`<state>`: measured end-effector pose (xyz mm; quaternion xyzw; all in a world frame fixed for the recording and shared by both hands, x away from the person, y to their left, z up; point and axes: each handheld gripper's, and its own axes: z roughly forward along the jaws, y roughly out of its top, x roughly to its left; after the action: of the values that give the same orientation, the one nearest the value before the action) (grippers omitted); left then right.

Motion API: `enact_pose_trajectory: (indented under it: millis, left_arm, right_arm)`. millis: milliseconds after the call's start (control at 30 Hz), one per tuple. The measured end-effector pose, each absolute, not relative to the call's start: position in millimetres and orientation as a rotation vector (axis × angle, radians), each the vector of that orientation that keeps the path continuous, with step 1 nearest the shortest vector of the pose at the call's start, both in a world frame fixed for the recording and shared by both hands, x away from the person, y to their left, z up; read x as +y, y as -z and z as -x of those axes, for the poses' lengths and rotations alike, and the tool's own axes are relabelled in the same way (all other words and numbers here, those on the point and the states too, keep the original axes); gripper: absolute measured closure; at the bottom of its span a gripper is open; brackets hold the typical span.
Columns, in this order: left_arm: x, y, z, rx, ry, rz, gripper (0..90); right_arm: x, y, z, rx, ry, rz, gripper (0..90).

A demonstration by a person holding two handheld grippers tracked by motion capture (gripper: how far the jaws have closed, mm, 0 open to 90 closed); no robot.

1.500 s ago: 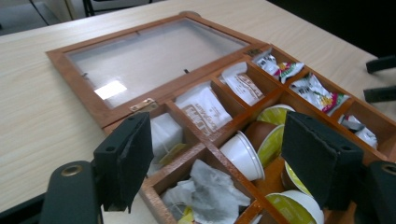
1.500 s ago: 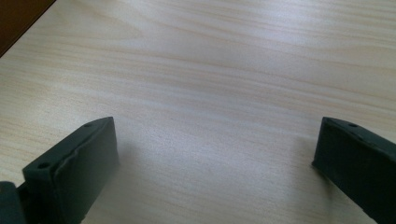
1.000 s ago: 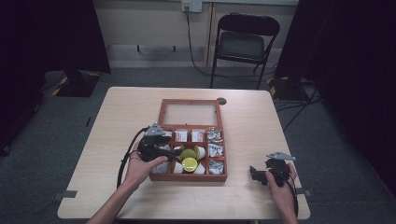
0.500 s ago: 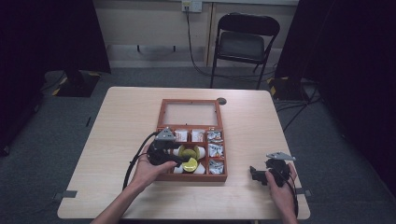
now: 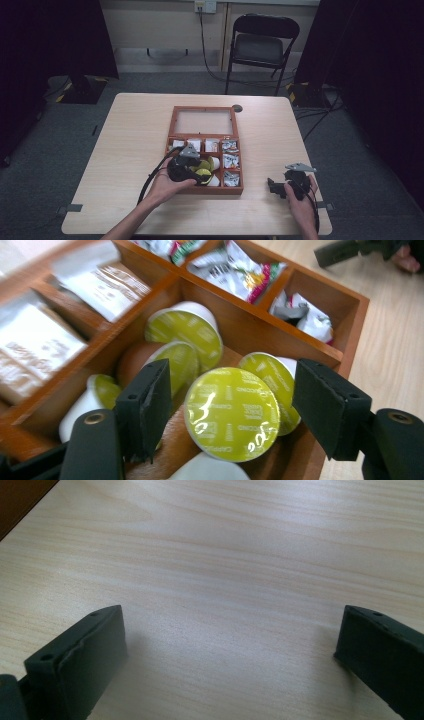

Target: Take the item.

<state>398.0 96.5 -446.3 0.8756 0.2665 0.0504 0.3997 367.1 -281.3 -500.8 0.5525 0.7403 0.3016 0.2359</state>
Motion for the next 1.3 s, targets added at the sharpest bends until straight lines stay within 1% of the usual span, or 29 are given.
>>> enact_pose_trajectory:
  millis: [67,133,333,600,867,1067,1167,1300]
  left_arm:
    - [95,449,-398,0.673,-0.11,-2.241,31.4]
    - [93,450,-398,0.668,-0.121,-2.26,29.5]
    - [92,456,-403,0.696,-0.085,-2.297,29.6]
    - [86,459,-406,0.684,-0.083,-2.37,30.3]
    - [84,461,-407,0.694,-0.078,-2.397,29.9]
    - [81,462,-407,0.701,-0.083,-2.426,32.6]
    - [81,462,-407,0.689,-0.087,-2.437,36.6]
    - [81,462,-407,0.688,-0.096,-2.437,37.7]
  right_arm:
    - [-281,501,-367,2.031,-0.827,-1.515,0.0]
    - [-281,501,-367,2.03,-0.827,-1.515,0.0]
    - [-281,501,-367,2.03,-0.827,-1.516,0.0]
    - [-281,501,-367,2.03,-0.827,-1.516,0.0]
    - [-281,501,-367,2.03,-0.827,-1.515,0.0]
    - [-281,501,-367,2.03,-0.827,-1.516,0.0]
    - [-281,501,-367,2.03,-0.827,-1.516,0.0]
    - [-281,501,-367,2.03,-0.827,-1.516,0.0]
